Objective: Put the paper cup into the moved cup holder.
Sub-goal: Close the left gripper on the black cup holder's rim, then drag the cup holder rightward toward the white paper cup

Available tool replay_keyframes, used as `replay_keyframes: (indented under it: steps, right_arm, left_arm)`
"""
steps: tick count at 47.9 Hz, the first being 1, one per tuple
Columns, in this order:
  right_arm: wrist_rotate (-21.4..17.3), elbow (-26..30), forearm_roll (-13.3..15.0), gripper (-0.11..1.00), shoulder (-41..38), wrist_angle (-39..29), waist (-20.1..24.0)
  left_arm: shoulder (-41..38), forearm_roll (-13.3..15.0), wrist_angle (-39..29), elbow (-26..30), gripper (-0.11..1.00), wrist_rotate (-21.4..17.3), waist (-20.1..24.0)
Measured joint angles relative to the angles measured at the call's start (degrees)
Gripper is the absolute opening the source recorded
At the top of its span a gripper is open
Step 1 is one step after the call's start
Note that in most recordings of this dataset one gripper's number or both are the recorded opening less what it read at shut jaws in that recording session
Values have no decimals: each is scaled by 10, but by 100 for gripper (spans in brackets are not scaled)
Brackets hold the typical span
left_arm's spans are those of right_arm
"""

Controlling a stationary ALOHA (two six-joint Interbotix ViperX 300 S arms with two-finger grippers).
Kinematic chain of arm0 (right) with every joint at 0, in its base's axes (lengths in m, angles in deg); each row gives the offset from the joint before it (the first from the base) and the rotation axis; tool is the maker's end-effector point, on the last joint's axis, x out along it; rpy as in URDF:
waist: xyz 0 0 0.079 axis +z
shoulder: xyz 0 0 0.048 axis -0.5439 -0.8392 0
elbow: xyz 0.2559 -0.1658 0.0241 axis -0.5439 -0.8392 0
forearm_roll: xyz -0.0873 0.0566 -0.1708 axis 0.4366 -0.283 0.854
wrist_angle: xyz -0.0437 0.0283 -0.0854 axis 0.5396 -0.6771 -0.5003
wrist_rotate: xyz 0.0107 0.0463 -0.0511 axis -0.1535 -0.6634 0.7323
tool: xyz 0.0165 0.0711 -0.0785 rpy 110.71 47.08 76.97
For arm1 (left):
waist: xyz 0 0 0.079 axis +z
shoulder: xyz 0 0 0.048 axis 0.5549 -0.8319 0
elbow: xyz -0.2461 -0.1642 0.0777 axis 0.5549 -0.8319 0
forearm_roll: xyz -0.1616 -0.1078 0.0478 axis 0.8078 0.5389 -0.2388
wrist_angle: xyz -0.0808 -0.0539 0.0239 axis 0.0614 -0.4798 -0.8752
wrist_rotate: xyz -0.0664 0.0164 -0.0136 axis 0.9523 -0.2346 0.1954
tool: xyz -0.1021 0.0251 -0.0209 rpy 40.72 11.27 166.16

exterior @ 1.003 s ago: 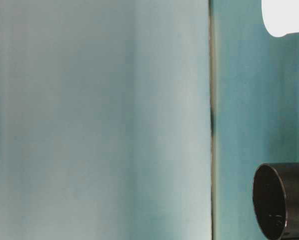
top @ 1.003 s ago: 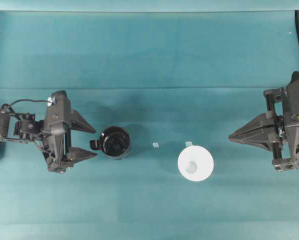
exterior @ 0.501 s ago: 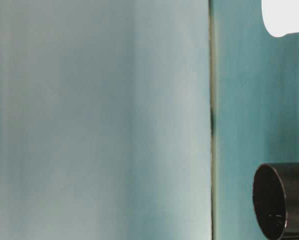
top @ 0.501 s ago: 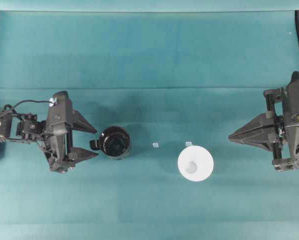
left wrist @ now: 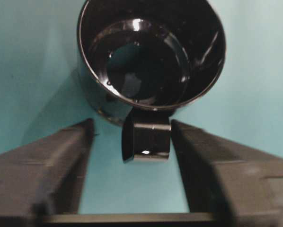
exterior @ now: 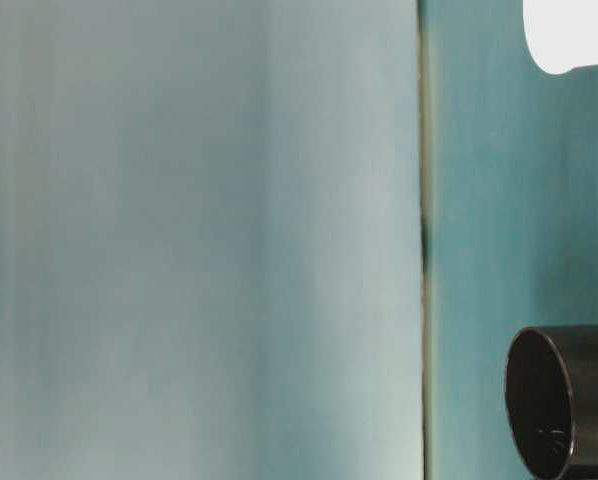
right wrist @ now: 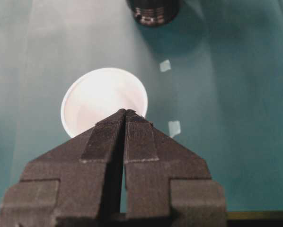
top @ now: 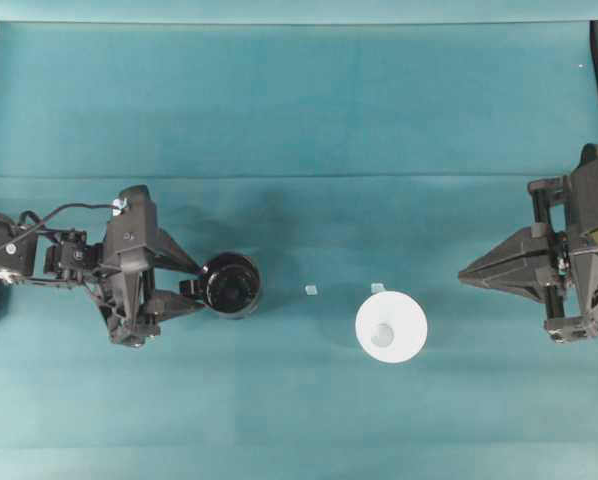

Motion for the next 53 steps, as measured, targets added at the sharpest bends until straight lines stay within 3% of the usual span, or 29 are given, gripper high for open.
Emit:
replay_keyframes:
  steps: [10, 30, 42, 53]
  right_arm:
    - [-1, 0, 0, -3, 0, 0, 0]
    - [0, 0, 0, -3, -1, -2, 0]
    - [-1, 0, 0, -3, 0, -3, 0]
    - [0, 0, 0, -3, 0, -3, 0]
  left_arm:
    - [0, 1, -15, 1, 24, -4, 0]
    - [-2, 0, -17, 9, 23, -25, -2]
    - [-13, 0, -17, 62, 23, -81, -2]
    - [-30, 0, -15, 100, 23, -95, 0]
